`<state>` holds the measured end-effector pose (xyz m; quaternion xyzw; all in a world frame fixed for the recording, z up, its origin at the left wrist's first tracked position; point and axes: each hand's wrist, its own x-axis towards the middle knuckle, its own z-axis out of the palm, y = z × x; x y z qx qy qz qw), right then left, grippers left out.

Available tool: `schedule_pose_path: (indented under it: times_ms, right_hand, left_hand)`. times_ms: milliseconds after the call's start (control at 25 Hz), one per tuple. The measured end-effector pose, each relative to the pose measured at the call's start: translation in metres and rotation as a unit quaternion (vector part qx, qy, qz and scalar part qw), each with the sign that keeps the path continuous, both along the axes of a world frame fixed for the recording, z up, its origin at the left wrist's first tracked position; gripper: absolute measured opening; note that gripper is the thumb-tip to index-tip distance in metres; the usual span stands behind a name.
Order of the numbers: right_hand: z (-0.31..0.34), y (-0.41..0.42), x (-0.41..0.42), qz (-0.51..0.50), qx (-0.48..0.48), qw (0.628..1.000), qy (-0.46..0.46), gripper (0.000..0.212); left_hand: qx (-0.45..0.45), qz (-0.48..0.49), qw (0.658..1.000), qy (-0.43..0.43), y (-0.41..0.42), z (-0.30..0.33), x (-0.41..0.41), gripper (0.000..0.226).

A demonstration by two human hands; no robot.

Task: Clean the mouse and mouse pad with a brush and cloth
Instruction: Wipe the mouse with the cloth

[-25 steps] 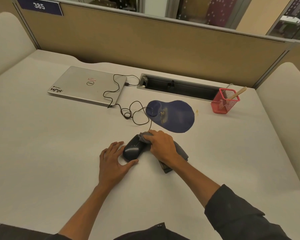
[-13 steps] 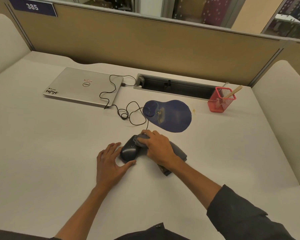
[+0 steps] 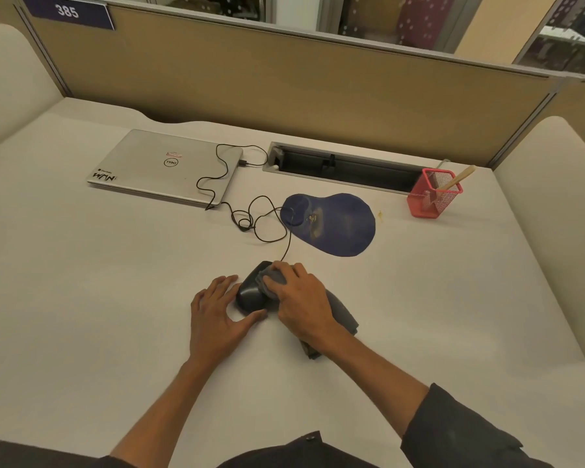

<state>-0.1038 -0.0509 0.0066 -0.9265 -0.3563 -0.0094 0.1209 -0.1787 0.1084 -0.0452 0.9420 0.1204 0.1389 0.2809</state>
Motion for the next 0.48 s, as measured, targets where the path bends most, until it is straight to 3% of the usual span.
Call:
schedule_pose_path:
  times_ms: [160, 360, 480]
  right_hand:
    - [-0.001, -0.002, -0.009, 0.037, -0.013, 0.999, -0.006, 0.053]
    - [0.007, 0.01, 0.012, -0.012, -0.032, 0.999, -0.01, 0.047]
    - [0.002, 0.006, 0.002, 0.046, -0.032, 0.998, -0.013, 0.046]
  left_hand:
    - [-0.002, -0.001, 1.0, -0.005, 0.0, -0.001, -0.001, 0.089]
    - [0.001, -0.002, 1.0, 0.007, 0.0, 0.0, 0.001, 0.087]
    - [-0.006, -0.004, 1.0, -0.001, 0.001, 0.0, -0.001, 0.091]
